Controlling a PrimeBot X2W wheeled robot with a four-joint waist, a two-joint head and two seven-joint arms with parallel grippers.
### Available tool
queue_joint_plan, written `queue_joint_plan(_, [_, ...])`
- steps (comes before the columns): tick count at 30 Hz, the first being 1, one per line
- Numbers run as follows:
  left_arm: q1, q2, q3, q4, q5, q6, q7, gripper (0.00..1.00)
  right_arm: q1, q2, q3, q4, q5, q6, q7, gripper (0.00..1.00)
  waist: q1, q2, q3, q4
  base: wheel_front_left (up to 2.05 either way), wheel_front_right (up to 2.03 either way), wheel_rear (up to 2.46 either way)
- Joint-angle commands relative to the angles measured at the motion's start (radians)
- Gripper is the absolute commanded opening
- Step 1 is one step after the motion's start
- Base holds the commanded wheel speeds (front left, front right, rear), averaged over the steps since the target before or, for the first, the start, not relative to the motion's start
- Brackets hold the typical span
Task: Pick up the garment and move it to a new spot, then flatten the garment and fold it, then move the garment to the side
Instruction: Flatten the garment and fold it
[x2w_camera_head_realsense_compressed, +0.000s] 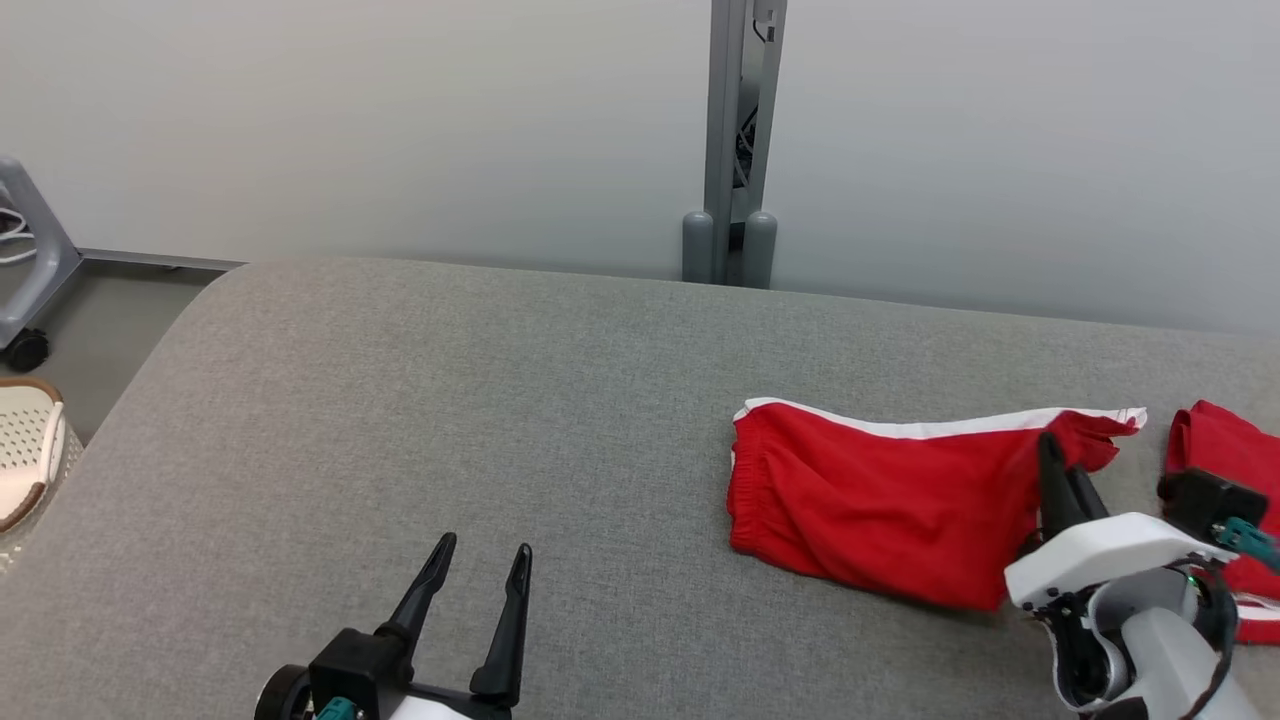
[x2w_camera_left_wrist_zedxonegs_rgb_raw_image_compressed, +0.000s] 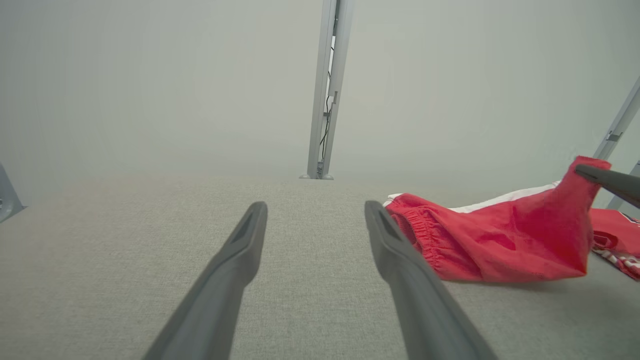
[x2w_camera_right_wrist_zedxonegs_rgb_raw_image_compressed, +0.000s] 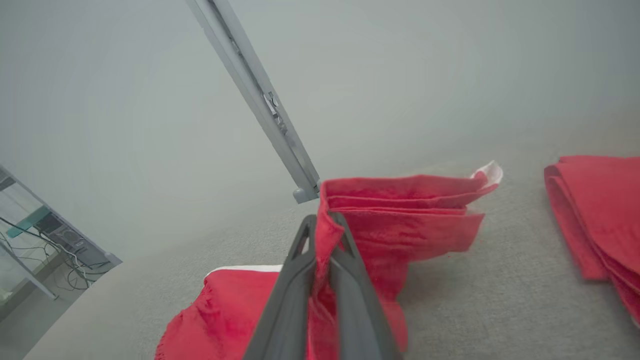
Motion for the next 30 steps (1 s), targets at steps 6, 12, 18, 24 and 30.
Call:
queue_joint_plan(6, [0.002,0.002,-0.008,0.01,0.007,-0.013,-0.004,1.0,-0.043,0.024,0.125,-0.057,0.022,0.0,0.042,0.0,0.0,-0.0001,-0.003,0.032,0.0,0.0,0.0])
queue_joint_plan(12, [-0.017,0.002,-0.012,0.02,0.006,-0.02,-0.004,1.0,-0.082,0.033,0.244,-0.059,0.031,0.0,0.088,0.0,0.0,-0.0001,0.006,0.067,0.0,0.0,0.0])
queue_joint_plan(18, [-0.022,0.001,-0.008,0.028,0.001,-0.021,-0.004,1.0,-0.108,0.034,0.362,-0.034,0.057,0.0,0.152,0.0,0.0,-0.0001,0.016,0.098,0.0,0.0,0.0])
queue_joint_plan(24, [-0.02,-0.005,-0.006,0.035,-0.004,-0.022,-0.004,1.0,-0.127,0.034,0.438,0.016,0.078,0.0,0.199,0.0,0.0,-0.0001,0.022,0.114,0.0,0.0,0.0])
queue_joint_plan(30, [-0.022,-0.01,-0.003,0.045,-0.008,-0.023,-0.004,1.0,-0.133,0.034,0.495,0.04,0.119,0.0,0.207,0.0,0.0,-0.0001,0.023,0.112,0.0,0.0,0.0])
